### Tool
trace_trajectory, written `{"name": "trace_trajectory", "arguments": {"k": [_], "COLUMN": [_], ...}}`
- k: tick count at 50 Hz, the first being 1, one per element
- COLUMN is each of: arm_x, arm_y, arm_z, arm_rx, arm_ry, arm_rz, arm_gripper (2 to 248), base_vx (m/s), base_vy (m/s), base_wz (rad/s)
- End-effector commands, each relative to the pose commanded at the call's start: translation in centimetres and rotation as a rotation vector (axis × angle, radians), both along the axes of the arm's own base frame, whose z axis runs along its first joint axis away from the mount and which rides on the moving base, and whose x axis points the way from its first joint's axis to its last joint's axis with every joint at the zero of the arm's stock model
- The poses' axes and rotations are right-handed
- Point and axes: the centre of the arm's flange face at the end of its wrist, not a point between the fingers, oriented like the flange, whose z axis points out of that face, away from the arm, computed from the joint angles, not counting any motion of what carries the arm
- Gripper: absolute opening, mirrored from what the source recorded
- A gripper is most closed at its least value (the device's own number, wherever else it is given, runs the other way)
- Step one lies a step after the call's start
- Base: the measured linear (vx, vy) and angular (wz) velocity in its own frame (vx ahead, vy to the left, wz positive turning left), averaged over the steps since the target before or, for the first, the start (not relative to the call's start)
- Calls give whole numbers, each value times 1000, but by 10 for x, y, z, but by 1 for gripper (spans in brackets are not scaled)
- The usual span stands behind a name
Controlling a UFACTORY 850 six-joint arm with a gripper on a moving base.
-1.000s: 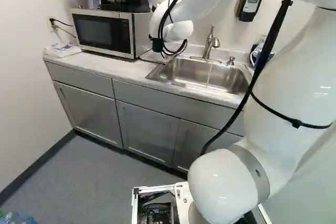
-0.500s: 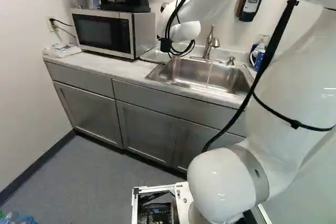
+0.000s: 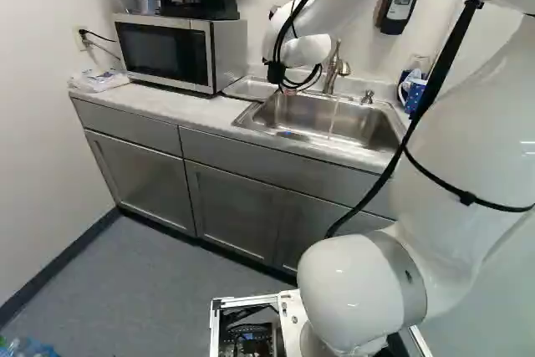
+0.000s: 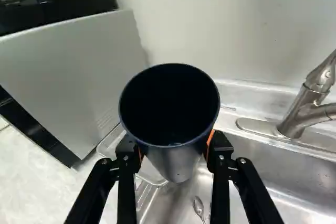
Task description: Rinse the cup and place it in the tray
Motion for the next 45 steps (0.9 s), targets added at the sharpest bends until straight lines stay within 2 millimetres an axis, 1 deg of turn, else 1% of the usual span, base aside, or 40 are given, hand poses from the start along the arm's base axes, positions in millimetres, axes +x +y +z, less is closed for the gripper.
{"name": "trace_trajectory", "arguments": {"k": [25, 45], "arm_x": [-4, -18], "arm_y": [-38, -67], "arm_z": [0, 0], "arm_rx": [0, 0], "arm_ry": [0, -1], "arm_rz": [-74, -136], "arm_gripper": [126, 126], "base_vx": [0, 0], "base_vy": [0, 0], "base_wz": [0, 0]}}
